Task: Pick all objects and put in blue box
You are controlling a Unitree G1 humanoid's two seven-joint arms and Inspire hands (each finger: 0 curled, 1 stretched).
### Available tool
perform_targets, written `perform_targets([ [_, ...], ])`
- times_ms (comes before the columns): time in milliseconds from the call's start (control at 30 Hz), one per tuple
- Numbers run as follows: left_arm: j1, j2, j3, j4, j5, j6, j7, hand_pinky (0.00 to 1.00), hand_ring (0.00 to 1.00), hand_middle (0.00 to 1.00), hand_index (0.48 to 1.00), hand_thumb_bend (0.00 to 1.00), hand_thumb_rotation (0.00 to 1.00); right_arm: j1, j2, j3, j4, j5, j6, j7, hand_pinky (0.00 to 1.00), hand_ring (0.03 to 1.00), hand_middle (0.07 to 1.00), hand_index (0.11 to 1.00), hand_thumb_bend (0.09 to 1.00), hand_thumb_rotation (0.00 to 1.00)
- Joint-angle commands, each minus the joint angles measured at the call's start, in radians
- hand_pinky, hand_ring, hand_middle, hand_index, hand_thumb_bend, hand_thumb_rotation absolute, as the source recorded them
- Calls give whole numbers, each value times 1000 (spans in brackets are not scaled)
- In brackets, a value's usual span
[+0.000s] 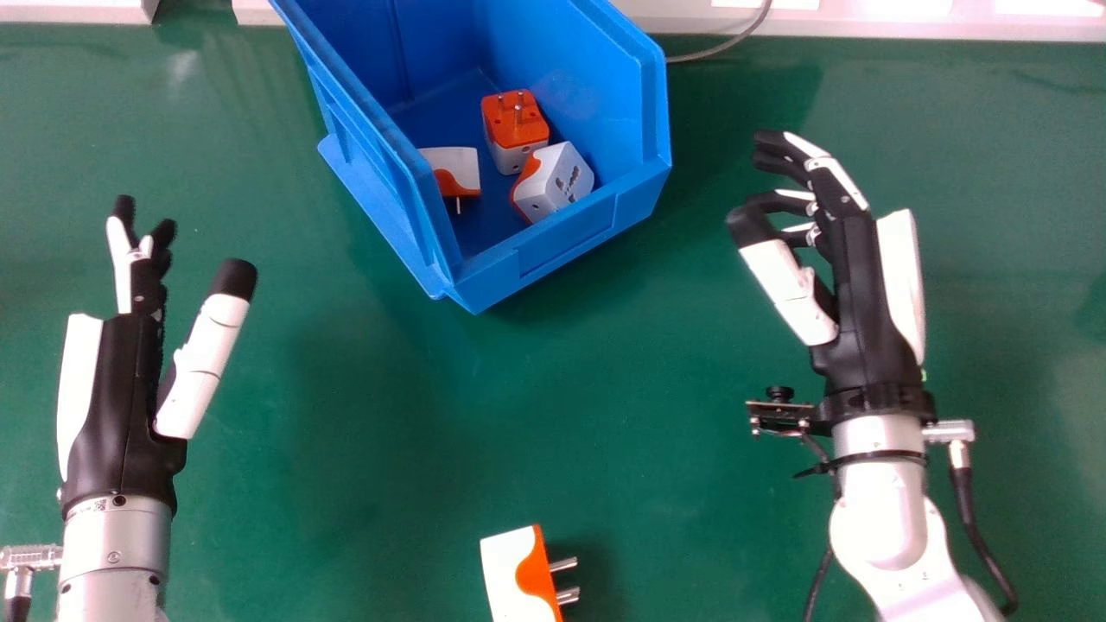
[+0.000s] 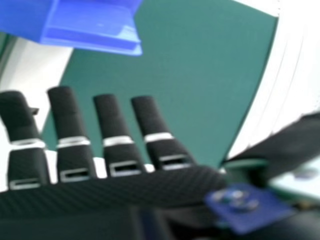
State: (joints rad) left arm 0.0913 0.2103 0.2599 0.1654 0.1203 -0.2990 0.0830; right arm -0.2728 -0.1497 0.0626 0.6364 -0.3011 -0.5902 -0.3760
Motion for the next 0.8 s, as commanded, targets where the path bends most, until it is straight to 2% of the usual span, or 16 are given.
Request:
perform_targets([
  [0,-50,-9,-20,52,36,-15,52,944,974,970,973,829,991,-8,-34,-42,-9,80,-34,69,598,759,829,834,719,1000],
  [33,-77,1,-32,95,61,-25,70,944,974,971,974,819,993,-5,-41,-55,-18,108,-30,98,613,774,839,844,714,1000],
  [67,-108,18,-48,146,93,-35,90,946,977,978,980,796,997,-2,-47,-67,-30,135,-23,125,654,813,864,864,693,1000],
  [100,-131,32,-59,185,115,-45,106,947,978,980,981,791,998,0,-49,-76,-39,151,-17,145,664,822,870,868,687,1000],
  [167,-196,69,-95,284,182,-51,146,951,983,986,988,788,999,10,-60,-100,-87,193,17,189,700,855,896,888,617,1000],
  [200,-225,81,-111,328,206,-57,165,954,985,989,990,800,1000,13,-67,-112,-112,208,37,207,717,870,908,898,577,1000],
  [233,-254,90,-126,372,223,-66,182,954,985,989,990,800,1000,13,-74,-123,-134,221,59,222,717,870,908,898,577,1000],
  [267,-279,94,-138,411,233,-78,196,955,986,989,991,803,1000,12,-78,-133,-156,231,81,234,721,873,911,900,568,1000],
  [367,-361,100,-171,528,247,-114,233,945,987,992,993,840,1000,6,-85,-154,-219,241,147,257,746,892,930,921,578,1000],
  [433,-400,108,-190,582,252,-130,247,949,986,993,993,854,1000,10,-87,-162,-264,243,181,271,755,901,940,933,595,1000],
  [467,-408,117,-197,603,252,-141,251,950,986,993,994,856,1000,15,-89,-165,-283,244,192,279,757,903,941,935,597,1000],
  [533,-403,128,-206,618,252,-161,260,953,986,993,994,857,1000,31,-89,-169,-309,243,200,290,760,906,944,938,598,1000],
  [600,-354,133,-209,584,253,-179,274,963,987,995,995,861,1000,48,-79,-164,-301,231,184,286,783,922,956,958,580,1000],
  [667,-278,138,-203,537,245,-207,283,964,986,997,996,862,1000,76,-68,-157,-295,217,164,279,786,922,954,959,556,1000],
  [700,-236,139,-195,511,236,-224,282,964,986,998,996,860,1000,85,-63,-153,-289,210,157,273,780,915,948,954,544,1000],
  [767,-139,134,-179,434,210,-256,275,964,986,998,997,855,1000,98,-48,-148,-276,198,150,263,776,910,942,948,536,1000],
])
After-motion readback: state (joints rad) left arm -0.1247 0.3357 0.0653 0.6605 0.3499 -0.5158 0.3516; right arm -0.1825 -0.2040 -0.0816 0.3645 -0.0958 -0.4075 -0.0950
